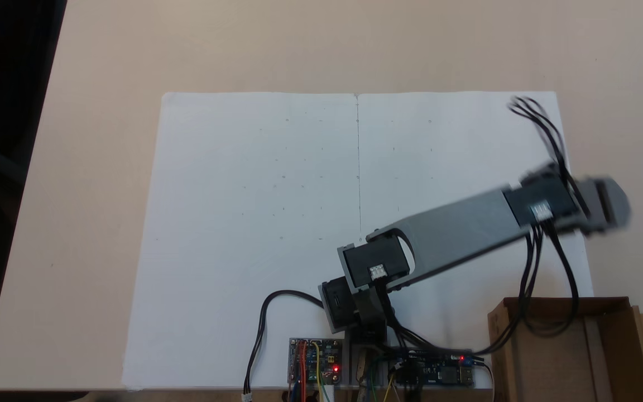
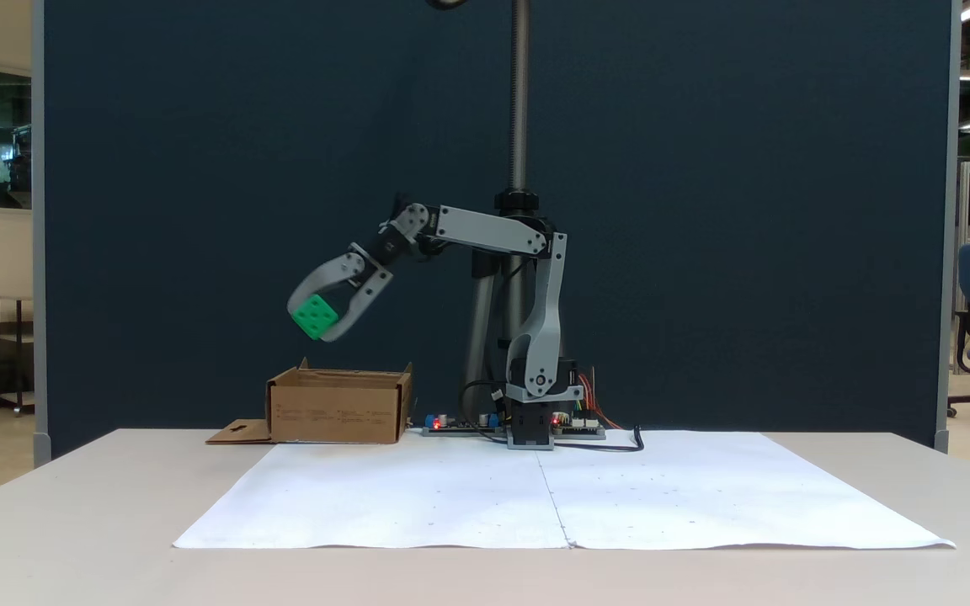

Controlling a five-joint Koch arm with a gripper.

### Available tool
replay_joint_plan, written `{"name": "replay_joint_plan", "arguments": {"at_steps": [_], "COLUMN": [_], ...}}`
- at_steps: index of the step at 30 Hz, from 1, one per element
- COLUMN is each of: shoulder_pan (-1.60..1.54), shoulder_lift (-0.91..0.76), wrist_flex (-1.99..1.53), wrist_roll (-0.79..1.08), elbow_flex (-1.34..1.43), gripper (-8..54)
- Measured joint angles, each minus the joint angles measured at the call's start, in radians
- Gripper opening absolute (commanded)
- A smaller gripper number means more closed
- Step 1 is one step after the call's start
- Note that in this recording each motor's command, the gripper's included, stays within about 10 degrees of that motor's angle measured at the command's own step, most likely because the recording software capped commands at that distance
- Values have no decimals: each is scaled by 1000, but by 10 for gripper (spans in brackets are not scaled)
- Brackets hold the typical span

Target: Grasp a green dice and put it in the bin.

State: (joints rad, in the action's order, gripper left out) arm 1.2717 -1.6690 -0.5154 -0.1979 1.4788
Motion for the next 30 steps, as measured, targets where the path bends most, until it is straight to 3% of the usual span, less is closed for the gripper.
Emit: {"name": "replay_joint_plan", "arguments": {"at_steps": [7,14,28,29,30], "shoulder_pan": [241,433,457,457,457], "shoulder_lift": [5,117,201,196,196], "wrist_flex": [0,0,3,3,3], "wrist_roll": [-2,14,241,253,264], "elbow_flex": [-2,0,135,144,153], "gripper": [121,121,121,144,216]}}
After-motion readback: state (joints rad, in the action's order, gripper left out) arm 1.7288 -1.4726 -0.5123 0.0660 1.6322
